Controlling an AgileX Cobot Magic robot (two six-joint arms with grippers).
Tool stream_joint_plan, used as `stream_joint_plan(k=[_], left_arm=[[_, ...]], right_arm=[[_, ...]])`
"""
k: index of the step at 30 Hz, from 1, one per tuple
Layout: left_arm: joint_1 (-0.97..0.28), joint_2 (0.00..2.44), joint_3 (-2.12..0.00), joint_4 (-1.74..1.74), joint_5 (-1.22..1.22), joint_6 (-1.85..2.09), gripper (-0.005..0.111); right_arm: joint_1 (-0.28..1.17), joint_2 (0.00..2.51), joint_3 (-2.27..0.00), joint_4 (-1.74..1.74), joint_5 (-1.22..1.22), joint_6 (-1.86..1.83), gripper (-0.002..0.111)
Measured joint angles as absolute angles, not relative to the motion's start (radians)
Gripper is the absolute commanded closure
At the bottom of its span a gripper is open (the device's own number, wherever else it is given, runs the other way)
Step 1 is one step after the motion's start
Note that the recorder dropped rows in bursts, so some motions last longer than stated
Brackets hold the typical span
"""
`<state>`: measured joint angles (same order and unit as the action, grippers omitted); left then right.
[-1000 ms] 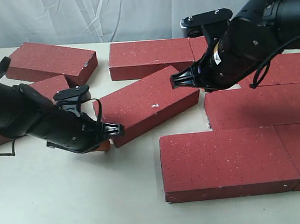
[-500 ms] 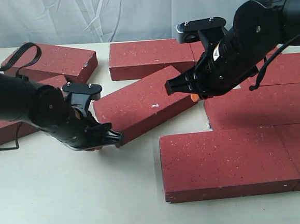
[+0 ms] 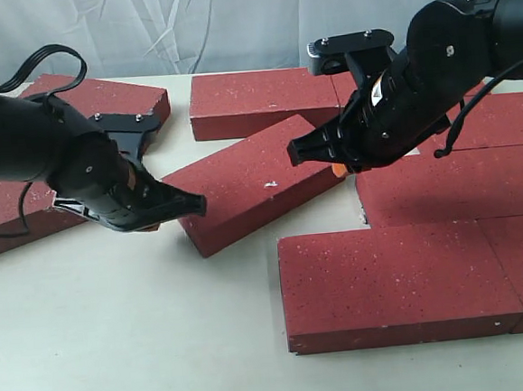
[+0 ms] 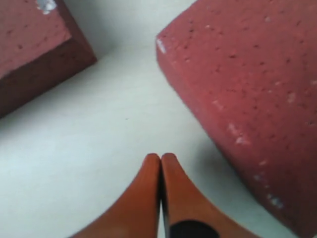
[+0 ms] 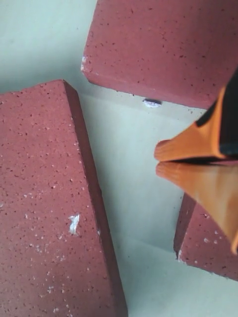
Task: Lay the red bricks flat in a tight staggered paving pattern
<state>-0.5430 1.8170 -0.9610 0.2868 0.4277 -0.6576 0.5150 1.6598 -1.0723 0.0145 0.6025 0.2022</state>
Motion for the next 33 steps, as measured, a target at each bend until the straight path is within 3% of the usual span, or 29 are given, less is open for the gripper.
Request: stream_joint_plan(k=[23,33], left_arm=[[-0.543,1.907,-0.967,0.198,0.328,-0.542,0.107],[-0.536,2.035,-1.095,0.172,0.087,-0.541,0.107]], right_arm=[[0.515,1.660,-1.072,0.000,0.531,0.200,0.109],[0.515,1.660,-1.072,-0.015,0.499,0.200,0.109]])
